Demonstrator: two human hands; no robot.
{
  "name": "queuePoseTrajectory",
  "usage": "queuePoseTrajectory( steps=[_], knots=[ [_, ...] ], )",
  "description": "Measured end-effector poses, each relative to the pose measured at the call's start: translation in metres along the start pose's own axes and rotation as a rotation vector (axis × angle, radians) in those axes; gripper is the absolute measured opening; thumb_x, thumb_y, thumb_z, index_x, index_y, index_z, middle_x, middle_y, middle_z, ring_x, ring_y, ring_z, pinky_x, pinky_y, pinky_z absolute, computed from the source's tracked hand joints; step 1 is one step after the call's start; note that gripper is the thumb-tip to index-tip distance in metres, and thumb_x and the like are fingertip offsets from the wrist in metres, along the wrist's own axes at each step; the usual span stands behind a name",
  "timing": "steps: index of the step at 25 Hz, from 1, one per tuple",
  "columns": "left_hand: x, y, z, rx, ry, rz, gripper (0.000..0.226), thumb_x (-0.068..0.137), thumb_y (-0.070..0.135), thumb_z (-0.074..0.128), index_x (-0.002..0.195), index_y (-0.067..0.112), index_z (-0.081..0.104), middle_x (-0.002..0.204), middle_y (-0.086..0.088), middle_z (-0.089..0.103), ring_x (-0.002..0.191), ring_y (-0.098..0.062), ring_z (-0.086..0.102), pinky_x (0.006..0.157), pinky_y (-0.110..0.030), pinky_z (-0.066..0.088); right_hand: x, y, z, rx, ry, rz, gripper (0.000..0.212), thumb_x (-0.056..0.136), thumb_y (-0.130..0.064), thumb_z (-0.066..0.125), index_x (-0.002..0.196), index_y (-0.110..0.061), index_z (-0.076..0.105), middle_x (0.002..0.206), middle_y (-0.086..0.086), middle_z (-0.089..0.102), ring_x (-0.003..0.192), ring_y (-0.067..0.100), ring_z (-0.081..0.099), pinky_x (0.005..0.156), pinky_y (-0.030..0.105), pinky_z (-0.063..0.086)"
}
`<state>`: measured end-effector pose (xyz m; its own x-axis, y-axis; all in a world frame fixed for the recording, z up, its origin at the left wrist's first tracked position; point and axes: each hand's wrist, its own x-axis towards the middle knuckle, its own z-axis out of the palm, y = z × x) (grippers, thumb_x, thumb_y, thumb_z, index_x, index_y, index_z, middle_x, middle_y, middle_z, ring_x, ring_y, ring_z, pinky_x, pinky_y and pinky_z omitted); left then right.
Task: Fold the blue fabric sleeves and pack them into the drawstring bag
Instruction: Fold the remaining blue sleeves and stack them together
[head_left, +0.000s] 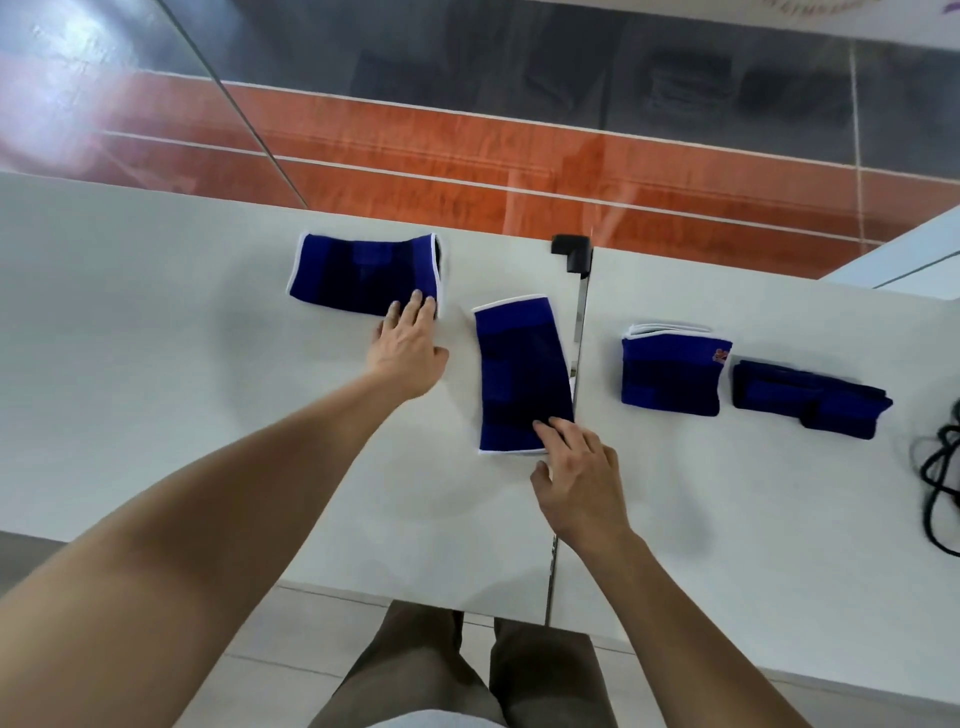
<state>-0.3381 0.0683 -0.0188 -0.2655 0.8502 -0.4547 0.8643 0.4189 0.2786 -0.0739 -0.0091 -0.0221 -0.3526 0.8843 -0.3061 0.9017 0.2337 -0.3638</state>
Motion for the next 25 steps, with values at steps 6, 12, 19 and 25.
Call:
queuePoseTrajectory(
  steps=[6, 12, 19, 25],
  knots=[
    [-0.071, -0.025, 0.027, 0.063, 0.012, 0.083, 0.064, 0.09, 0.022, 0.054, 0.15, 0.034, 0.033, 0.159, -0.004, 0.028, 0.144, -0.032, 0.025, 0.116, -0.053, 0.022, 0.009, -0.022, -0.004, -0.025, 0.052, 0.016, 0.043, 0.091, -0.024, 0.058, 0.134, -0.02, 0.055, 0.131, 0.003, 0.056, 0.12, 0.024, 0.05, 0.103, 0.039, 0.038],
    [-0.174, -0.047, 0.063, 0.106, -0.041, 0.103, 0.066, 0.099, 0.033, 0.051, 0.156, 0.037, 0.018, 0.167, 0.002, 0.013, 0.152, -0.029, 0.013, 0.122, -0.046, 0.018, 0.005, -0.078, 0.008, 0.033, 0.042, -0.336, 0.038, 0.086, -0.03, 0.065, 0.123, -0.021, 0.061, 0.12, -0.002, 0.063, 0.112, 0.02, 0.056, 0.097, 0.036, 0.043],
    [-0.173, -0.075, 0.048, -0.652, 0.243, -0.307, 0.033, 0.099, 0.01, 0.052, 0.13, 0.018, 0.054, 0.128, -0.002, 0.056, 0.114, -0.022, 0.058, 0.099, -0.035, 0.05, 0.007, -0.109, 0.048, -0.122, -0.03, -0.368, 0.033, 0.081, -0.032, 0.074, 0.109, -0.024, 0.059, 0.107, -0.003, 0.062, 0.097, 0.02, 0.057, 0.09, 0.036, 0.044],
    [-0.119, -0.102, 0.018, -1.295, 0.349, -0.96, 0.028, 0.086, 0.023, 0.074, 0.103, 0.007, 0.057, 0.103, -0.018, 0.069, 0.082, -0.028, 0.072, 0.08, -0.044, 0.062, 0.013, -0.116, 0.054, -0.123, 0.118, -0.396, 0.024, 0.079, 0.004, 0.069, 0.095, -0.012, 0.062, 0.09, 0.006, 0.061, 0.078, 0.024, 0.057, 0.079, 0.035, 0.051]
  ],
)
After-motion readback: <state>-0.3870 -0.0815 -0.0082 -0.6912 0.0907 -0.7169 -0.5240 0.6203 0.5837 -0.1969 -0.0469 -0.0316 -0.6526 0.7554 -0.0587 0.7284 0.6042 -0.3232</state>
